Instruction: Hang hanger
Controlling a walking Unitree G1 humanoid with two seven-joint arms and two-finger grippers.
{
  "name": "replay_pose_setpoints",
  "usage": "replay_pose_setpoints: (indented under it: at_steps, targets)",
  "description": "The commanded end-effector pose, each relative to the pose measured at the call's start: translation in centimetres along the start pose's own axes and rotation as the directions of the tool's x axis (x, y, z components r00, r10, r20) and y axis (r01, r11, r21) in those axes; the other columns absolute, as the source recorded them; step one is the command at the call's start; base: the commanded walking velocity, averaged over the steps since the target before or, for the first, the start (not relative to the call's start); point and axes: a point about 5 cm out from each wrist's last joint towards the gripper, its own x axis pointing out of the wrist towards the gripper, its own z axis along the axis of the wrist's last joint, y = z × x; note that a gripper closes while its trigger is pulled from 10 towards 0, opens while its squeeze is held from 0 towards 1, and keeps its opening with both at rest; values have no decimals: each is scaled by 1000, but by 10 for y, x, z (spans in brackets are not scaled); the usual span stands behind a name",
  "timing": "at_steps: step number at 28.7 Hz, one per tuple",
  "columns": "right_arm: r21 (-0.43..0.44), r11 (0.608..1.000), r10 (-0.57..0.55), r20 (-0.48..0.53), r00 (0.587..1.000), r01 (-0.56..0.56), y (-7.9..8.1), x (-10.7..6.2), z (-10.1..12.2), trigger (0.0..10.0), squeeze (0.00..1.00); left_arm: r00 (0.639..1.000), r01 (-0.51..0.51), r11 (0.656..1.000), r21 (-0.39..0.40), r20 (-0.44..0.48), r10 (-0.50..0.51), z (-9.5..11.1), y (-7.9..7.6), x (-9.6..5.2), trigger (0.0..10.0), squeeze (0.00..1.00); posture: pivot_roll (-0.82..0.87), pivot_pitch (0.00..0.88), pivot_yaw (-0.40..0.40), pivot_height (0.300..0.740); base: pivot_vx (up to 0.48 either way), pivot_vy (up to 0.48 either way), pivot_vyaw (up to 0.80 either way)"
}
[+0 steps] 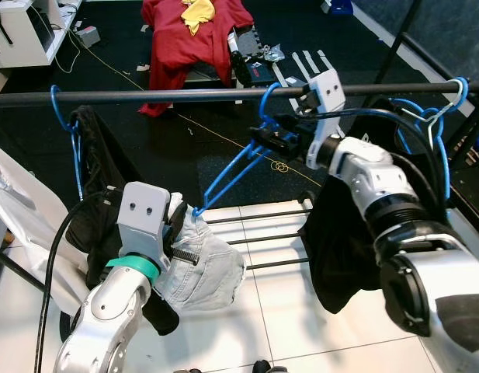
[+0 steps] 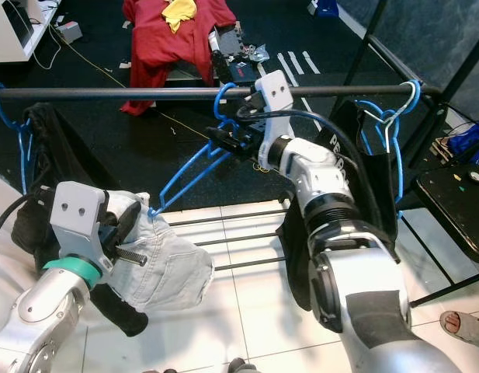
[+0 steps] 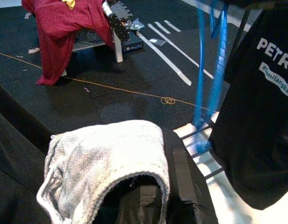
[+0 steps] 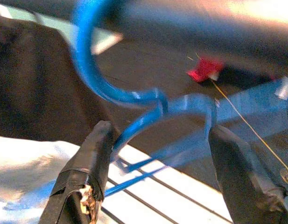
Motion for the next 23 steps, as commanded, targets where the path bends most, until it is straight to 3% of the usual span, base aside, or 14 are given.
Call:
replay_pose_setpoints:
  at_steps: [1,14,15,16,17,23]
  targets:
    - [20,1000,-21,-16,1000,22,2,1,-9,10000,0,1000,10,1000,1,8,-10,1,-2,0,10000,0,17,112,32,740,0,0,0]
    - [81,996,-41,50,998,36,19,17,-5,10000,0,1000,16,1000,2,9,-16,3,-4,0,10000,0,25,113,36,740,0,0,0]
    - [75,996,-43,43,998,40,20,18,-6,8941,0,1000,16,1000,3,10,-16,3,-4,0,10000,0,25,113,36,740,0,0,0]
    - [67,996,-59,16,998,57,19,18,-9,392,0,1000,16,1000,2,9,-16,2,-4,0,10000,0,25,114,33,740,0,0,0]
    - [61,995,-72,-11,997,73,18,17,-12,0,0,1000,15,1000,2,9,-15,2,-4,0,10000,0,24,114,32,740,0,0,0]
    - [25,996,-86,-55,995,87,16,16,-17,0,0,1000,12,1000,-1,10,-12,2,-4,0,10000,0,26,115,29,740,0,0,0]
